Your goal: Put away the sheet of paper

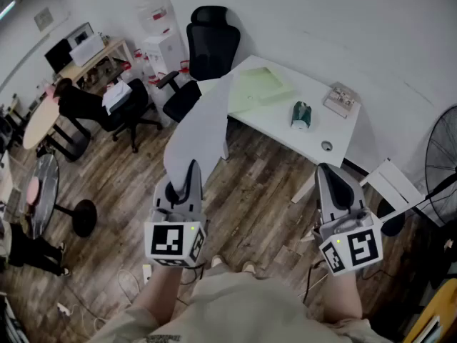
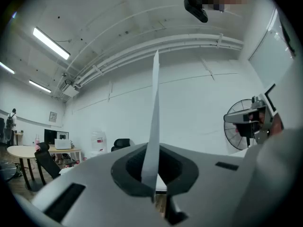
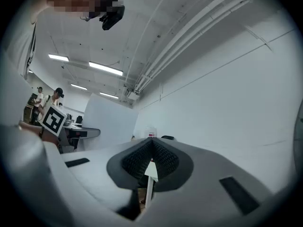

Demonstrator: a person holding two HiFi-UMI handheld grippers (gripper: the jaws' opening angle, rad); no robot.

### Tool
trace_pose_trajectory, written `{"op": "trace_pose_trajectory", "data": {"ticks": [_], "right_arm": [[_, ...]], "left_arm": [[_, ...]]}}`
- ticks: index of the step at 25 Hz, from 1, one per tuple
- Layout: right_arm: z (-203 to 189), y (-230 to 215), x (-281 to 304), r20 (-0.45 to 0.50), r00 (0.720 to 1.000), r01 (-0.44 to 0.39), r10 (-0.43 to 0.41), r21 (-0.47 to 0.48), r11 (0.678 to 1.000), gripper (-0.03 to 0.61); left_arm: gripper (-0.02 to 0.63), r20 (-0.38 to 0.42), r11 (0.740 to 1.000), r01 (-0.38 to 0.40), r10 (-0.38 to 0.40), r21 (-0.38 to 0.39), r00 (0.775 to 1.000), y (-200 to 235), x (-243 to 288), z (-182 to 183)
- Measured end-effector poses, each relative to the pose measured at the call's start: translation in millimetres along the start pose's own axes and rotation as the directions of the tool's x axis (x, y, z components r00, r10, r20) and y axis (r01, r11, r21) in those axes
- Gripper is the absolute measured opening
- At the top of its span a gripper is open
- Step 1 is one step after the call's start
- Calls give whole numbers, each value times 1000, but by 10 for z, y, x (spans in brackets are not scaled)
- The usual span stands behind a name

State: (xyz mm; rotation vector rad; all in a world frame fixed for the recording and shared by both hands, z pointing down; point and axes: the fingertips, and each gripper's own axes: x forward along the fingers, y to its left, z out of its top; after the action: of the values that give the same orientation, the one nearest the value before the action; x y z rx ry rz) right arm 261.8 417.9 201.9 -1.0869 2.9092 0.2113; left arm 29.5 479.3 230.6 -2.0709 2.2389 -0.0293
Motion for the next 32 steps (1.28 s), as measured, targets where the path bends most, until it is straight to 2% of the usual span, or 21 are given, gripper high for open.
{"op": "trace_pose_trajectory", "data": {"ticks": [10,24,32], "right_arm": [[-18,-140,-61,-6,1000,24,-24,33,999,23],[-87,-303,-151,-8,1000,-10,11,46,999,23],[-145,-394,-103,-6,1000,-6,6,54,999,23]], "left_arm": [[20,-7,1000,20,-20,19,1000,-133,65,53],[20,-27,1000,20,-20,10,999,-334,151,12],[20,-22,1000,19,-19,9,1000,-304,265,9]]}}
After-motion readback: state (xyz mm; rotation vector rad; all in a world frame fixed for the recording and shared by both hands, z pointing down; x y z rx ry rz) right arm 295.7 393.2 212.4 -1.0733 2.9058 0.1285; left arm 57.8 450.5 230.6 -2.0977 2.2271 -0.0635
